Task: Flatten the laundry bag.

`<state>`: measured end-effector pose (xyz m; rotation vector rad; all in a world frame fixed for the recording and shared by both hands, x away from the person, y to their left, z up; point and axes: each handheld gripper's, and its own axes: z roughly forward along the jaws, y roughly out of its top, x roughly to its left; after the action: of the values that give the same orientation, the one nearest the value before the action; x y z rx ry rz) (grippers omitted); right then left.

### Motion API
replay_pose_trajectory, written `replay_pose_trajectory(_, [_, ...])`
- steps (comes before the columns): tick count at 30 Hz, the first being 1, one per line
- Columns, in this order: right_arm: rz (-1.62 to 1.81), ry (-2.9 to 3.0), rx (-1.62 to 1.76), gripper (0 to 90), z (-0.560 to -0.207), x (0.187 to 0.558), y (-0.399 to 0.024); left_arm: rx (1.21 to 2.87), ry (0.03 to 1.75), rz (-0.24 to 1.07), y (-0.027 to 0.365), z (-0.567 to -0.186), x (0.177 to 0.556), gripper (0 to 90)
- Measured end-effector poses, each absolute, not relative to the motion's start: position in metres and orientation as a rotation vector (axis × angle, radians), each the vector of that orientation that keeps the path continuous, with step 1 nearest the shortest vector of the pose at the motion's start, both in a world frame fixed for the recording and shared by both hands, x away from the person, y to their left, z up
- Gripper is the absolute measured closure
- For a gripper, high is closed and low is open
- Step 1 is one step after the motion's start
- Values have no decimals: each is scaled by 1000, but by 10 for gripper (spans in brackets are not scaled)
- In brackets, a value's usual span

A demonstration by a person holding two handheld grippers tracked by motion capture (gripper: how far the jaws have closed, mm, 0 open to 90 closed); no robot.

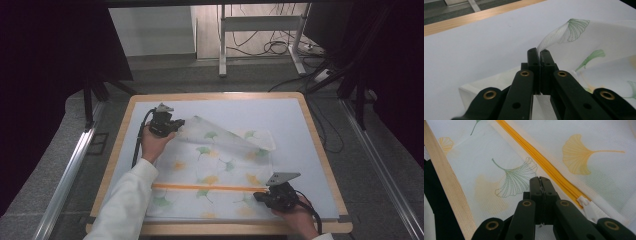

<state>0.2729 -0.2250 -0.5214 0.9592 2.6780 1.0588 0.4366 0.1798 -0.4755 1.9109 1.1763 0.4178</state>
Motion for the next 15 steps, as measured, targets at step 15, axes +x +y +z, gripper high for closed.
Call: replay_pose_trajectory(15, [1059,2676,956,894,-522,273,-225,1908,1239,397,193,-487,458,893])
